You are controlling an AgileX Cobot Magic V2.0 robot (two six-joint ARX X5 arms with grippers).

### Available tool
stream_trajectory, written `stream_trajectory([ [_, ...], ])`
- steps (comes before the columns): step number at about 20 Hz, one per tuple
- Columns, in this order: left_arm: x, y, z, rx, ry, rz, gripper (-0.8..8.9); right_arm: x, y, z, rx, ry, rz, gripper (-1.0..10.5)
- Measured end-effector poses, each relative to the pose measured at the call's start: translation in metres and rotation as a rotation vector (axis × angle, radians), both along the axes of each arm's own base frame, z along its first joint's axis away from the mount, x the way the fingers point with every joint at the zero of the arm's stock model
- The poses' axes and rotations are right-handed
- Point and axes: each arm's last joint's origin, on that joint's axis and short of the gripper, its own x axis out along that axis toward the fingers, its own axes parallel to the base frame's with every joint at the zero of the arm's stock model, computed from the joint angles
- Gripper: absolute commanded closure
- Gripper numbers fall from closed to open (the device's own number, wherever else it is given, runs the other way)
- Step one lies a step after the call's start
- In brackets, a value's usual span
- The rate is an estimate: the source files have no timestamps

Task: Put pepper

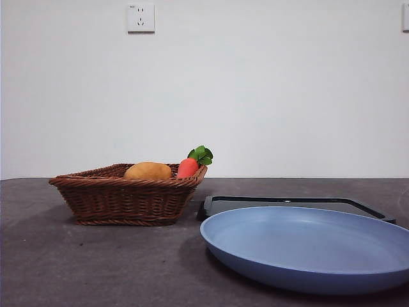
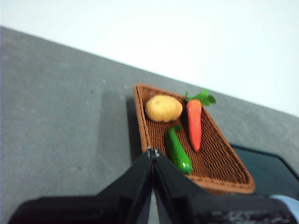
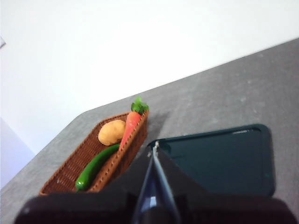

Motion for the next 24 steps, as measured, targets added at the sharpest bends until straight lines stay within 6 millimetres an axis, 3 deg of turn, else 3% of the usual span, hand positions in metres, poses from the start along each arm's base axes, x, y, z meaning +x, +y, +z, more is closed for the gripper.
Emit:
stream_trajectory([
  [16,0.020,-0.007,0.077,0.099,0.250,-0.337,8.07,0.018,0.005,0.098,-0.252,0.386,0.201,9.4],
  [20,0.020,-0.008,0.093,0.135,0.301,-0.416,8.07,0.018,0.005,0.110,-0.356,0.499,0.263,9.4],
  [24,0.018,-0.009,0.104,0.174,0.321,-0.448,8.04,0.016,0.005,0.108,-0.413,0.549,0.303,9.4],
])
